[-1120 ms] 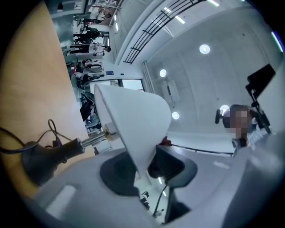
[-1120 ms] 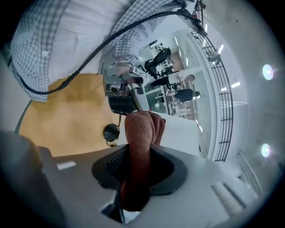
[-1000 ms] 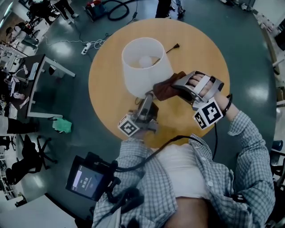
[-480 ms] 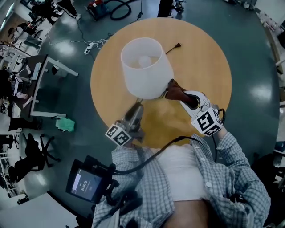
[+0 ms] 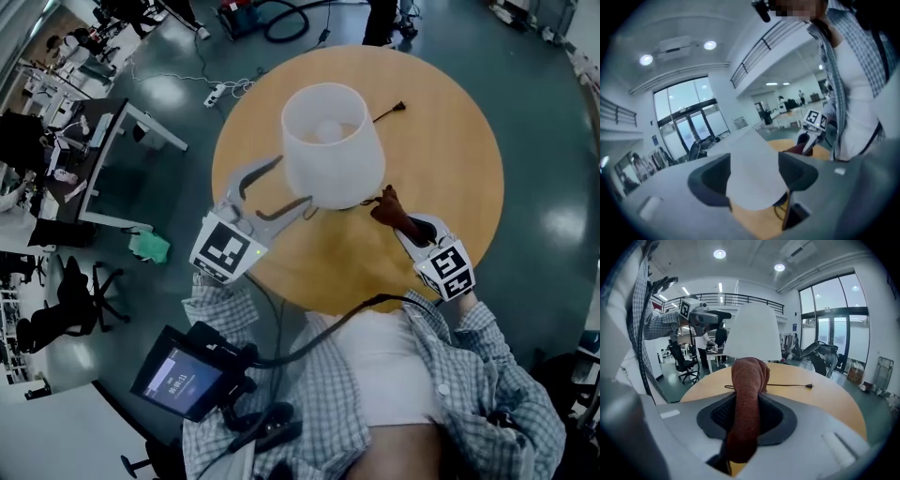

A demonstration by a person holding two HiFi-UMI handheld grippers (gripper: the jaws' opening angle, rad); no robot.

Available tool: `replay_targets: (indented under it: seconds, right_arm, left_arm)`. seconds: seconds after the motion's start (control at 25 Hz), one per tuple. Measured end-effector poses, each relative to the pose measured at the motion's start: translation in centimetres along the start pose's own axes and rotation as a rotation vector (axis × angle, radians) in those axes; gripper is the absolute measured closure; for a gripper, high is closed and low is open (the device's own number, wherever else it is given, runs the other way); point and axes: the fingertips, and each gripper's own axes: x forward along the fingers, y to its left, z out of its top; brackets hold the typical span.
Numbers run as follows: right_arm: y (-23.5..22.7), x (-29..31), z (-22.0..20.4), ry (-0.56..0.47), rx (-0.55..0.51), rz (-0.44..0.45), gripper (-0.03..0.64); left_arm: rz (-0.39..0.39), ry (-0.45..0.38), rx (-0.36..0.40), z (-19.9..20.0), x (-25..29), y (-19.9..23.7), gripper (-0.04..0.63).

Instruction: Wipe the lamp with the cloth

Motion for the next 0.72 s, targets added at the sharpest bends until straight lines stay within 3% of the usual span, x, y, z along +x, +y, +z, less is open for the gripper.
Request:
replay_targets:
  seconds: [0.16, 0.28, 0.52, 0.72]
  right_arm:
    - [0.2, 0.0, -0.3, 0.01, -0.011, -0.005, 0.514]
    - [-0.1, 0.1, -0.5, 0.021, -0.024, -0.006, 0.514]
    - [-0.3, -0.8, -0.7, 0.027, 0.014, -0.022, 0.514]
    - [0.1, -0.7, -1.7, 0.051, 0.028, -0.027, 0.514]
  left_arm:
    - [-0.119, 0.142, 0.248, 2.2, 1.6, 0.7, 0.26]
    - [-0.205, 0.245, 0.355, 2.1, 3.3, 1.1, 0.253]
    - [-0.328, 0.44, 0.469, 0.5, 4.8, 1.1, 0.261]
    - [-0.348, 0.397, 0.521, 0.1, 5.3, 0.6, 0.357]
